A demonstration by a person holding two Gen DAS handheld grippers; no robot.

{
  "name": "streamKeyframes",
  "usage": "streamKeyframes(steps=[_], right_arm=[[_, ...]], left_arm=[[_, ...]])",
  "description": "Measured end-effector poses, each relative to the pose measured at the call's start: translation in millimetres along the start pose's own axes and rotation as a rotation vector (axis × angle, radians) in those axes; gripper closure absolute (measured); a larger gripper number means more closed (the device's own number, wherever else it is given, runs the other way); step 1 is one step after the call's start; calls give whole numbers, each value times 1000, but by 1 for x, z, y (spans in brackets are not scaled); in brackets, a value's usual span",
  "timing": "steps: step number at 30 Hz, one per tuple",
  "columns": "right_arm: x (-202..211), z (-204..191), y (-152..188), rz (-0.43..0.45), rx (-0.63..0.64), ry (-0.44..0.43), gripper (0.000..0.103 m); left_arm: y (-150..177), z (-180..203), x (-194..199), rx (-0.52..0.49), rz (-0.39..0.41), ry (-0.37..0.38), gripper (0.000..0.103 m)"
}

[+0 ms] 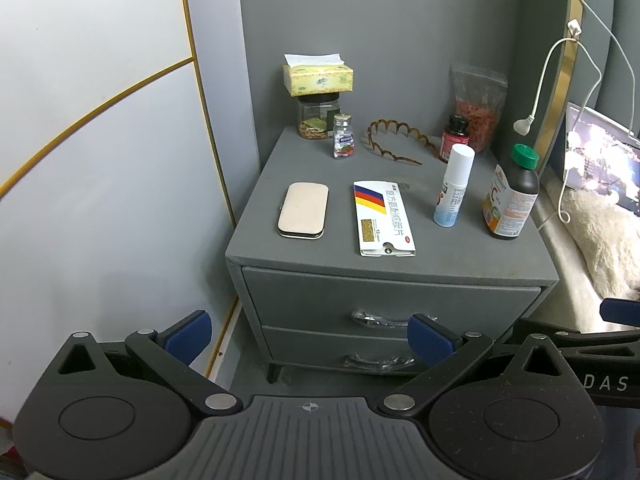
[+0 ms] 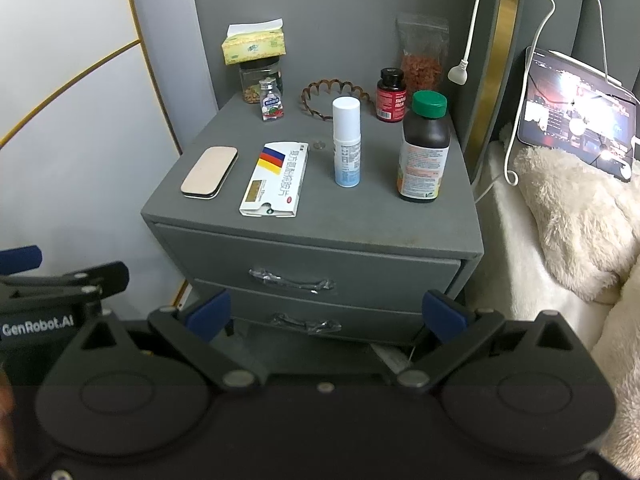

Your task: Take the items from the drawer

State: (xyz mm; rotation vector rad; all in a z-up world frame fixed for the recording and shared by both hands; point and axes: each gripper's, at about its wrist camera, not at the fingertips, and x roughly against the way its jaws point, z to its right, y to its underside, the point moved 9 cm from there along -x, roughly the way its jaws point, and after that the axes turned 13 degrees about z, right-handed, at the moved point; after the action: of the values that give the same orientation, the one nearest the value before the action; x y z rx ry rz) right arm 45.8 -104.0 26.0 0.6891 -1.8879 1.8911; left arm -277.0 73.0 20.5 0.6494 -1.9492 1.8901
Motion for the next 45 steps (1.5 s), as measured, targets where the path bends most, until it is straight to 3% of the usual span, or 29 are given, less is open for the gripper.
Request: streamKeyframes(steps=[45], right_arm=[[4, -2, 0, 11, 11, -1, 0]], left_arm=[[-2, -6, 9, -6, 5, -8, 0]])
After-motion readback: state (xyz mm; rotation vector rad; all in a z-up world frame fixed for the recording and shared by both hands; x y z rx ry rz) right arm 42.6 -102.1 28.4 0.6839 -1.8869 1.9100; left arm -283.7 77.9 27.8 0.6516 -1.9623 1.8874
